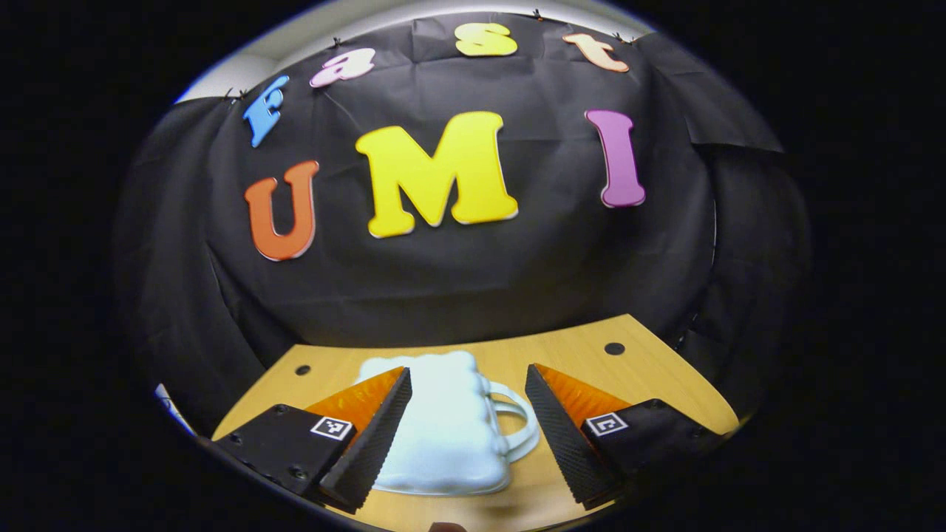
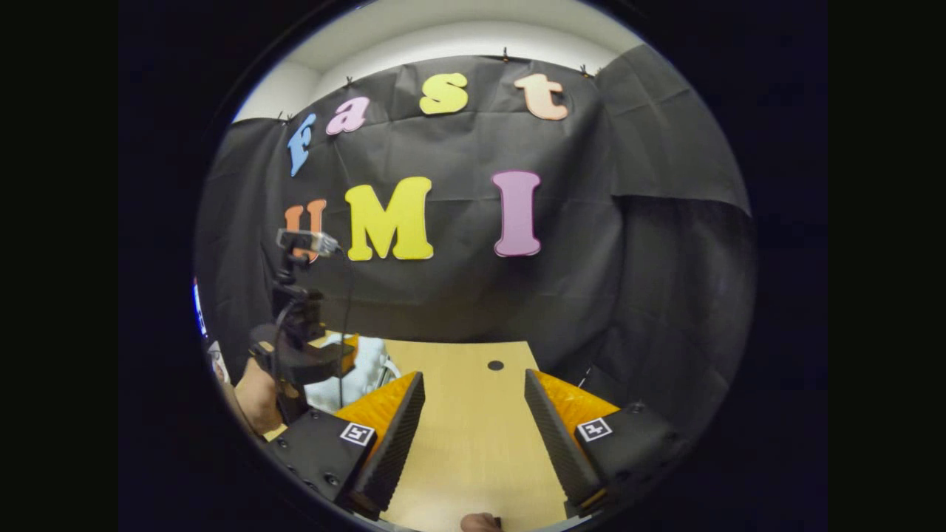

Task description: First open the suitcase, pack the skin care products into it, and then close the suitcase.

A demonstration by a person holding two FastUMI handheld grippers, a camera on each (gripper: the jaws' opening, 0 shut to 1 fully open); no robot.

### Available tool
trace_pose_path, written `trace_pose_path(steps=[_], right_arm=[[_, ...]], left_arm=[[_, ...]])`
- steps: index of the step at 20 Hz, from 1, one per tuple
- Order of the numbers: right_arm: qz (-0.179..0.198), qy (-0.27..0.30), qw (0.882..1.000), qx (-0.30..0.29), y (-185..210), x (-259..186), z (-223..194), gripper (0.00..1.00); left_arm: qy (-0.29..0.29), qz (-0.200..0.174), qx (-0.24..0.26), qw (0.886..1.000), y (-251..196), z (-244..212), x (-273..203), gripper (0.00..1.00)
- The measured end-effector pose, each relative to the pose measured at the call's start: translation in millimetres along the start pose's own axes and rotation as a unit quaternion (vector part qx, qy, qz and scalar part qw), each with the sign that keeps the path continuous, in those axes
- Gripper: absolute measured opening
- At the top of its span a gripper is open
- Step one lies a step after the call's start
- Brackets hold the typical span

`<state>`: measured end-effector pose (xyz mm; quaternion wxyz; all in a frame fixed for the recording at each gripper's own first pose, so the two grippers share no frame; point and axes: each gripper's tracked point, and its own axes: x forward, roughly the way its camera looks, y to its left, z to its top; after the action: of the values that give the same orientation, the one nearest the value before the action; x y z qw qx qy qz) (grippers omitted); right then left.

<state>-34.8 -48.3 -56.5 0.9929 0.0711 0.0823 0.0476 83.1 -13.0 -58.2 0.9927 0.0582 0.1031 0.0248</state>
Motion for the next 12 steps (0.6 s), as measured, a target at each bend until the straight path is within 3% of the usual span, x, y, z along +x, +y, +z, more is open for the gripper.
trace_pose_path(steps=[7,12], right_arm=[[0.014,-0.017,1.000,-0.009,79,19,13,0.78],[0.019,-0.014,1.000,-0.018,119,28,12,0.81]], left_arm=[[-0.026,0.021,-0.047,0.998,69,13,-100,0.98],[-0.026,0.020,-0.058,0.998,100,5,-132,0.99]])
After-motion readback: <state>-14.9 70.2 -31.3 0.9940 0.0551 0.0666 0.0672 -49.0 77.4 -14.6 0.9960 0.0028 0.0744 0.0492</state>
